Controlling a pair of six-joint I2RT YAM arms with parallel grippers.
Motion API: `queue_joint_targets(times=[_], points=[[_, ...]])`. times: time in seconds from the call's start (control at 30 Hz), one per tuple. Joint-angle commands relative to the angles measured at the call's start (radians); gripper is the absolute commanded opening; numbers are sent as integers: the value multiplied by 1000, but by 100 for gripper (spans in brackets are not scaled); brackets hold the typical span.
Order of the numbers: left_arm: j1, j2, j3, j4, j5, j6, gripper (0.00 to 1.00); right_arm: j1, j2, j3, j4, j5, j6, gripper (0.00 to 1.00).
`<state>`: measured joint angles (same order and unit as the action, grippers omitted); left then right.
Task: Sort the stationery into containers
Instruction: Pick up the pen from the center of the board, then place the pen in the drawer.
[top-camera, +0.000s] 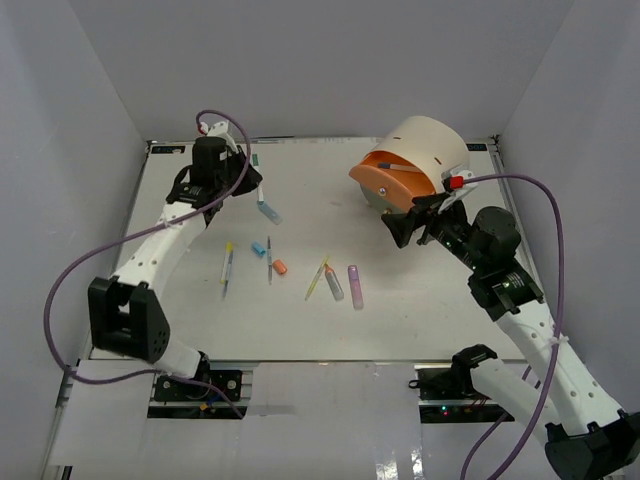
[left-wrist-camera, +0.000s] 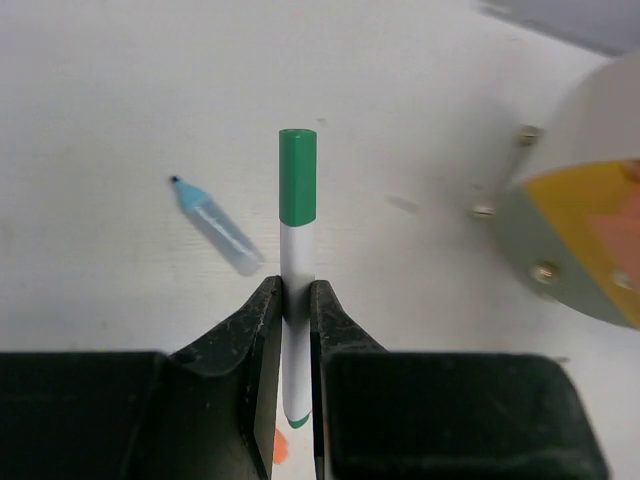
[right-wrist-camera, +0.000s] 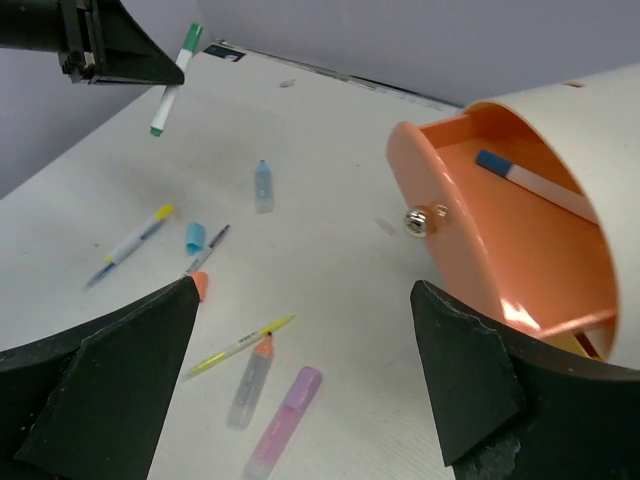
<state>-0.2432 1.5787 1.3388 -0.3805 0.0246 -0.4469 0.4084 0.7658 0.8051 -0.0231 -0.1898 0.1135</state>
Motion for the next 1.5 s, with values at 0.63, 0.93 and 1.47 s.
queue_joint_targets(times=[0.63, 0.93, 1.47], points=[[-51, -640, -658, 802, 526, -180, 0, 449, 596, 313, 342, 12, 144, 89], [-53, -649, -678, 844, 528, -204, 0, 492, 701, 399, 364, -30, 167, 83], [-53, -654, -699, 867, 532, -217, 3, 498, 713, 408, 368, -19, 166, 20]])
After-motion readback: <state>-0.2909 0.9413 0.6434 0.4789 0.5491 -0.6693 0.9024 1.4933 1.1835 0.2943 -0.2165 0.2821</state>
